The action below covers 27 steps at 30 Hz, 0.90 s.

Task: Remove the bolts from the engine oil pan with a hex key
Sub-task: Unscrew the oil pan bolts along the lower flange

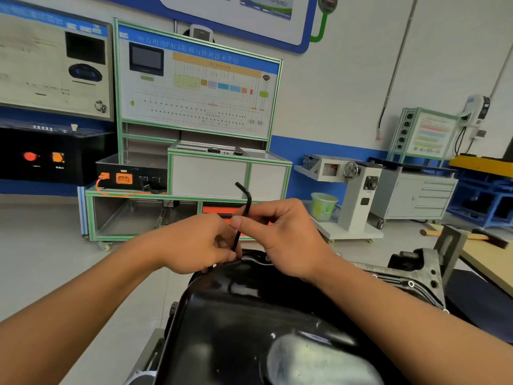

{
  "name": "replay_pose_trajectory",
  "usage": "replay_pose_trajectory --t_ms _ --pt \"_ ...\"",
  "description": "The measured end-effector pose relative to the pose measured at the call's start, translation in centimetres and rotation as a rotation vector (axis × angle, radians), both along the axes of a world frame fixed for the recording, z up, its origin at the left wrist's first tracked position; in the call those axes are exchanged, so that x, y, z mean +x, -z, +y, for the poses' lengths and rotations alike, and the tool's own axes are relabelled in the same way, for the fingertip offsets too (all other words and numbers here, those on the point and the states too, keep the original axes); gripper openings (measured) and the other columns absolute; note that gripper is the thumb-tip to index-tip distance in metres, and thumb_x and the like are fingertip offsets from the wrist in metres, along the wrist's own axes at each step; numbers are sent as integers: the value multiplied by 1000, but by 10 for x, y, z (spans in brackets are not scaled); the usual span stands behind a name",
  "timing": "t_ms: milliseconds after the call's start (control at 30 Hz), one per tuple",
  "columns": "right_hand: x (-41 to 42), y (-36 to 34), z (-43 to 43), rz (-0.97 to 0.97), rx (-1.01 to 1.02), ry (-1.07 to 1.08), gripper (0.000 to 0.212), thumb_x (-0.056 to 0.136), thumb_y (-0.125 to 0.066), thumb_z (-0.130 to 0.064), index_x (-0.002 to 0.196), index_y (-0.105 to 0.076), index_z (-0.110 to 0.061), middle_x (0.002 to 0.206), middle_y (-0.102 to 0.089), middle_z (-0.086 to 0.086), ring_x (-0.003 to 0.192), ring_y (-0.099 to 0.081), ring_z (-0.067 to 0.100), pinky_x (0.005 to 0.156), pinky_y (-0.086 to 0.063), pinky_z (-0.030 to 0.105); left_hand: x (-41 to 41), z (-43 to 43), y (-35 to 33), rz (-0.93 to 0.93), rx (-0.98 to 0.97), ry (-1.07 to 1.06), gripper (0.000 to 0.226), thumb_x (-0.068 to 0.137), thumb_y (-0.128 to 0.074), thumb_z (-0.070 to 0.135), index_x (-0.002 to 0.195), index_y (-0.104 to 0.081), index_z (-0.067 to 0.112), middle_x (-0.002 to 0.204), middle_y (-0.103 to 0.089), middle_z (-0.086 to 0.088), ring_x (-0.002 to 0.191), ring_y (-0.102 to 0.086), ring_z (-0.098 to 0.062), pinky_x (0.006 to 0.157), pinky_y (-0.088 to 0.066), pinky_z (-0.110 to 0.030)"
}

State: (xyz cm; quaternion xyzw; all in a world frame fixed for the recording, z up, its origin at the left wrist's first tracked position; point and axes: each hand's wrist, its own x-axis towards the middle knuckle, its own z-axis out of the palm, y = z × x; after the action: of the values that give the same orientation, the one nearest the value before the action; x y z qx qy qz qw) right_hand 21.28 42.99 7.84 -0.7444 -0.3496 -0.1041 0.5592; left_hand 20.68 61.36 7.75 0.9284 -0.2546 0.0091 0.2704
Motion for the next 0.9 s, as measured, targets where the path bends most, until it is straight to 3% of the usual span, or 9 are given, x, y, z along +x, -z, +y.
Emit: replay_pose_trajectory --t_ms 133,167,267,400,533,567,667,800,900 --pt "1 1 0 -1 18 -26 8 90 -71 -6 93 -79 -4 86 -77 13 79 -70 18 83 -58 42 2 -3 -2 3 -1 2 4 92 -66 16 92 -69 14 71 -67 2 66 -64 -16 63 -54 -28" --pt "0 1 1 0 33 -37 9 90 -70 -5 94 -78 -3 88 -76 16 80 -69 18 84 -56 44 2 -4 -3 -20 -6 -1 4 91 -68 17 90 -70 14 73 -68 1 67 -65 -16 64 -54 -26" --pt "-2 0 2 -2 60 -47 12 92 -67 -2 99 -76 2 94 -74 22 82 -65 16 84 -55 40 2 -9 -5 -95 -32 -17 7 87 -71 16 84 -67 20 71 -67 6 65 -61 -5 60 -45 -14" --pt "-6 0 1 -73 40 20 14 93 -68 -9 101 -77 -2 89 -71 17 82 -64 29 81 -51 39 -7 -22 -18 -144 -125 86 38 85 -69 7 82 -58 43 75 -66 19 66 -61 0 63 -45 -12" --pt "-19 -18 -6 -136 162 103 17 96 -66 -14 81 -74 -14 74 -61 5 70 -54 13 69 -46 31 -13 -38 -41 -231 -82 -7 11 83 -68 9 79 -66 19 66 -63 -2 57 -52 -14 60 -48 -33" --pt "-23 -26 -12 -113 237 126 19 96 -65 -15 79 -72 -16 70 -61 -1 67 -54 10 67 -47 31 -16 -44 -48 -244 -80 -31 9 84 -69 10 77 -67 14 63 -63 -4 55 -50 -12 58 -46 -30" --pt "-37 -54 -45 -50 424 210 27 100 -59 -23 76 -70 -20 56 -52 -13 55 -46 6 55 -42 28 -30 -76 -71 -243 -156 -10 14 85 -74 12 75 -71 22 56 -62 3 49 -49 -2 51 -40 -15" --pt "-67 -92 -129 14 646 303 43 103 -53 -31 64 -71 -26 59 -54 -6 53 -47 7 45 -35 20 -46 -146 -93 4 -476 178 12 84 -74 2 86 -75 14 66 -71 -1 58 -62 -8 51 -50 -19" --pt "-103 -103 -211 47 705 401 52 104 -48 -33 55 -67 -28 61 -59 -4 56 -53 9 46 -39 22 -52 -216 -100 273 -811 358 12 73 -76 11 85 -79 11 82 -74 -13 70 -67 -18 52 -54 -23"
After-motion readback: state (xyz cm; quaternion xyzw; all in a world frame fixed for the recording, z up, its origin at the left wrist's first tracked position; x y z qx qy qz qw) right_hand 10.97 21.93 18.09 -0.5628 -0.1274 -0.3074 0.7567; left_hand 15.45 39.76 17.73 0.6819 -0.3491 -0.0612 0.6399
